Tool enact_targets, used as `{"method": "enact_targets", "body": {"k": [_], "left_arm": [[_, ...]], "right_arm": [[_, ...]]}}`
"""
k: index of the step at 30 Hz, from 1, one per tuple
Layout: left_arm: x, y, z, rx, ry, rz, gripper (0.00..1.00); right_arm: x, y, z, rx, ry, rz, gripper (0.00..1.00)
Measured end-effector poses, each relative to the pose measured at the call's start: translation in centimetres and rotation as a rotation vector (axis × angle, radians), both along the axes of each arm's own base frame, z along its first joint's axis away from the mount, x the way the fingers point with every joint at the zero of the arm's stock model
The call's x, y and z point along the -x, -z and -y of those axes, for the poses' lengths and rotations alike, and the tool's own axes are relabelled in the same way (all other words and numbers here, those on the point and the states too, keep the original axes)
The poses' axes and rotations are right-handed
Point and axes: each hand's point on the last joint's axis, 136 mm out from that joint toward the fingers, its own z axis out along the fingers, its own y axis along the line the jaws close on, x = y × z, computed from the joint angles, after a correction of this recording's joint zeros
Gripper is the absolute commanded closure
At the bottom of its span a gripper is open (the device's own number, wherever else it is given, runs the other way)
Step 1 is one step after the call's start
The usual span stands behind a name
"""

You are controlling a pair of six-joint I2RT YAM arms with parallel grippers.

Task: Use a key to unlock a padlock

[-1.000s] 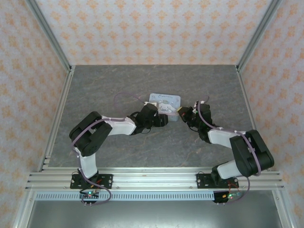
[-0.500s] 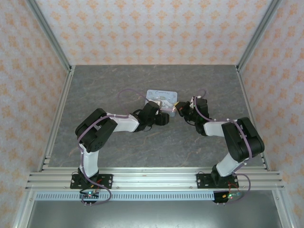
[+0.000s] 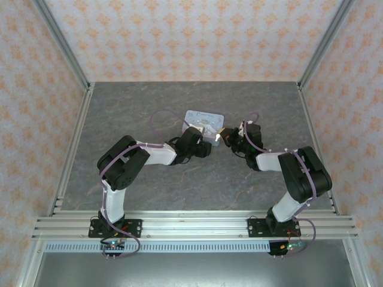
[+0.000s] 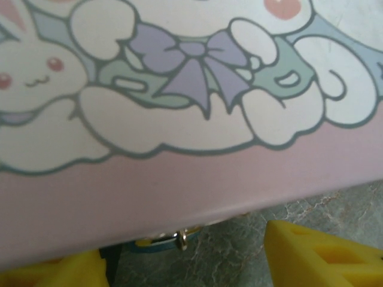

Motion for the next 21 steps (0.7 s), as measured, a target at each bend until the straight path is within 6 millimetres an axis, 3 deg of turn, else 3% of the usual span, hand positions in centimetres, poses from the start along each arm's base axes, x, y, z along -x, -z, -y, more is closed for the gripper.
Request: {"method": "enact_targets", "body": {"k": [7, 21], "left_arm": [[0.2, -1.1, 1.7, 0.123, 0.036, -0.021, 0.36], [-0.9, -2.5, 1.3, 0.391, -0.054, -0.074, 0.36]], "right_arm": [[0.0, 0.0, 0.0, 0.0, 0.0, 0.0, 1.0], [-0.1, 0.0, 0.1, 0.001, 0.003, -0.002, 1.0]]}}
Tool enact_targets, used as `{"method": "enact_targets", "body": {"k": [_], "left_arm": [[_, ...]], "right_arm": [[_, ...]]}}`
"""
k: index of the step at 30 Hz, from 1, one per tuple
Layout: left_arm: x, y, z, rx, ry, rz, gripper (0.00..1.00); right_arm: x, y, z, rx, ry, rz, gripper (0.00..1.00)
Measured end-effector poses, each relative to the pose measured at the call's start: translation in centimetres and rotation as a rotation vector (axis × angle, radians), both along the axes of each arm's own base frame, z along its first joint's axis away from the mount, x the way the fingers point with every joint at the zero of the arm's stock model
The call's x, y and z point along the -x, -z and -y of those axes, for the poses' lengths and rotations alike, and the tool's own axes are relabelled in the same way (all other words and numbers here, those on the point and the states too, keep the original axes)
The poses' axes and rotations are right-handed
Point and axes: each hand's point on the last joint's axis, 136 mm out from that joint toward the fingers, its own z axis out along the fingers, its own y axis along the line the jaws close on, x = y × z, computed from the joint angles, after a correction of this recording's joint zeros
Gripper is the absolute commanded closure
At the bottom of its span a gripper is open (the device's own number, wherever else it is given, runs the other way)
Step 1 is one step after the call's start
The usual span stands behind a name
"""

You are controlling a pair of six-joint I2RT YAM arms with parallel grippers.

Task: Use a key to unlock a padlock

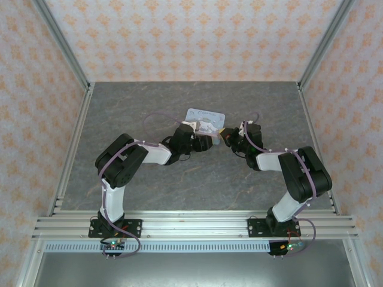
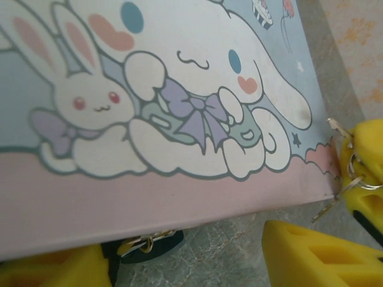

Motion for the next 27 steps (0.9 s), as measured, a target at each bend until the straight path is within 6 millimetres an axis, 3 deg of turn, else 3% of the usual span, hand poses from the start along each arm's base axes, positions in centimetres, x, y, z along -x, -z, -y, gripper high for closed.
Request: {"method": "enact_targets", "body": {"k": [10, 19, 27], "left_arm": [[0.7, -0.4, 0.5, 0.094, 0.004, -0.03, 0.36], [0.6, 0.4, 1.1, 0.134, -0.003, -0.049, 0.37], [0.5, 0.2, 0.5, 0.211, -0.071, -0.05, 0.42]], "right_arm": [[0.0, 0.0, 0.0, 0.0, 0.0, 0.0, 1.0], [-0.1, 0.1, 0.0, -0.003, 0.001, -0.002, 1.0], [-0.2, 0.1, 0.0, -0.006, 0.003, -0.003, 1.0]]}}
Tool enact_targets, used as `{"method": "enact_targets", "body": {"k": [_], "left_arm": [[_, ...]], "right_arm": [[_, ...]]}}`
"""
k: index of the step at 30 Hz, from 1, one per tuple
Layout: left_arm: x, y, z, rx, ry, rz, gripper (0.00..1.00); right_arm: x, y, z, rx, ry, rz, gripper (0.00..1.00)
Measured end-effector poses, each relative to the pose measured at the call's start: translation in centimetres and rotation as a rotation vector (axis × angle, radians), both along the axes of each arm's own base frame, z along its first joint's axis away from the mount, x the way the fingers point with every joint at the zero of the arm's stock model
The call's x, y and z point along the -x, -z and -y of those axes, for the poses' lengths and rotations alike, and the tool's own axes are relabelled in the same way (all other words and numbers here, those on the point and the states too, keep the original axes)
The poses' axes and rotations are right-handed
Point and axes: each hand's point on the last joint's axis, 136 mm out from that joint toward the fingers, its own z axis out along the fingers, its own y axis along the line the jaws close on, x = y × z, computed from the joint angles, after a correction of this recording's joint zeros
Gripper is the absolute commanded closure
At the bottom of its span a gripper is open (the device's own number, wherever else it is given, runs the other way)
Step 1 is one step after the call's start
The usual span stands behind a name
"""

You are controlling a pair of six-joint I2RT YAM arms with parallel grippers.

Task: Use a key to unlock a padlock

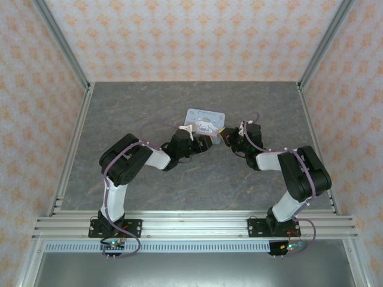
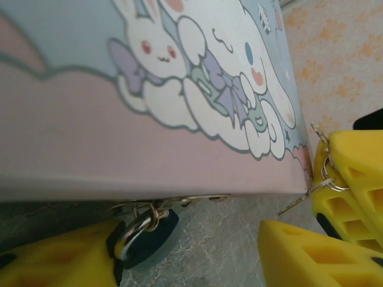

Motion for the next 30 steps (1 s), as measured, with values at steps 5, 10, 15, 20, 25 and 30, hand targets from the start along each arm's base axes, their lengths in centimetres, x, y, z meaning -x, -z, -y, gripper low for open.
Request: {"method": "enact_targets", "body": {"k": [5, 10, 15, 20, 25, 30], "left_arm": [[0.1, 0.0, -0.3, 0.029, -0.04, -0.009, 0.47], [0.5, 0.2, -0.1, 0.035, -0.063, -0.018, 0.52], [0.6, 0.6, 0.1, 0.033, -0.086, -0.022, 0.57], [0.3, 0.9, -0.2, 0.035, -0.124, -0.031, 0.61], [0.1, 1.0, -0.6, 0.038, -0.154, -0.037, 0.65], [-0.1, 1.1, -1.2, 0.041, -0.194, -0.038, 0.67]], "right_arm": [[0.0, 0.0, 0.0, -0.003, 0.001, -0.001, 1.0], [-0.1, 0.0, 0.0, -0.003, 0.001, 0.0, 1.0], [-0.1, 0.0, 0.0, -0.005, 0.002, 0.002, 1.0], [-0.1, 0.0, 0.0, -0.006, 0.003, 0.0, 1.0], [-0.1, 0.1, 0.0, -0.006, 0.002, 0.0, 1.0], [-0.1, 0.0, -0.1, -0.009, -0.001, 0.003, 1.0]]}}
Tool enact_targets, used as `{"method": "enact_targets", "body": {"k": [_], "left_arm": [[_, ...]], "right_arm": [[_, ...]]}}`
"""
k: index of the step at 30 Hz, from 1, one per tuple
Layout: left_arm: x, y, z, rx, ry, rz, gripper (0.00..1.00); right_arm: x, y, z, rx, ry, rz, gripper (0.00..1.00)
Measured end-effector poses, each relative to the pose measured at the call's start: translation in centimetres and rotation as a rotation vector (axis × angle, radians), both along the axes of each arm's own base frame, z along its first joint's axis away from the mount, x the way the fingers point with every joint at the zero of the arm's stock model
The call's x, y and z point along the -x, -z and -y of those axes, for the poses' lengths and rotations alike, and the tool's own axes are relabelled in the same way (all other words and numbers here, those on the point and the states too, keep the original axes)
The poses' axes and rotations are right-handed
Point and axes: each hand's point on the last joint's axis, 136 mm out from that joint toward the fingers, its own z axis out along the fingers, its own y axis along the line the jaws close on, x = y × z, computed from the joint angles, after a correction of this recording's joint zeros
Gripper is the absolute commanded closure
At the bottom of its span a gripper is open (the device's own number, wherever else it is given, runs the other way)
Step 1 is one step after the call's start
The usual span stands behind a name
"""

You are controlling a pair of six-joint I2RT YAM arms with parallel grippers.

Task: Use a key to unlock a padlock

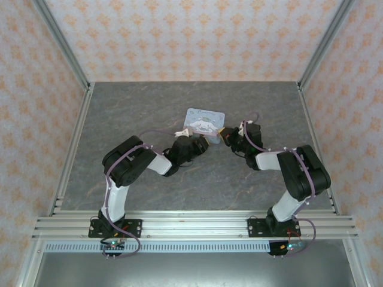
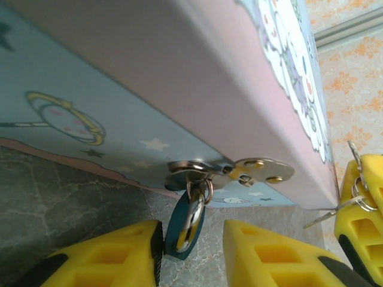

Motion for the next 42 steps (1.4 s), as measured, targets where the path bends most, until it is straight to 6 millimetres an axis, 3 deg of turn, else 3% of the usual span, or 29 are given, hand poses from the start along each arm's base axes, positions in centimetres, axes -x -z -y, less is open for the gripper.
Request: {"method": "enact_targets", "body": {"k": [12, 22, 28, 33, 36, 42], "left_arm": [[-0.2, 0.4, -0.4, 0.003, -0.057, -0.005, 0.75], [-0.5, 0.0, -0.2, 0.021, -0.063, 0.003, 0.99], [-0.4, 0.0, -0.2, 0.021, -0.06, -0.001, 1.0], [0.4, -0.2, -0.2, 0.002, -0.034, -0.042, 1.0], [1.2, -0.3, 0.1, -0.005, 0.004, -0.078, 1.0], [3.0, -0.3, 0.9, 0.0, 0.098, -0.151, 1.0]], "right_arm": [[-0.1, 0.0, -0.1, -0.008, 0.0, 0.0, 1.0], [0.0, 0.1, -0.1, -0.008, -0.004, -0.004, 1.0], [0.6, -0.7, -0.2, -0.011, -0.022, -0.016, 1.0], [2.2, -4.6, 0.0, -0.039, -0.041, 0.061, 1.0], [3.9, -5.7, 0.3, -0.051, -0.051, 0.088, 1.0], [8.3, -3.2, -0.2, -0.038, -0.102, 0.041, 1.0]]}}
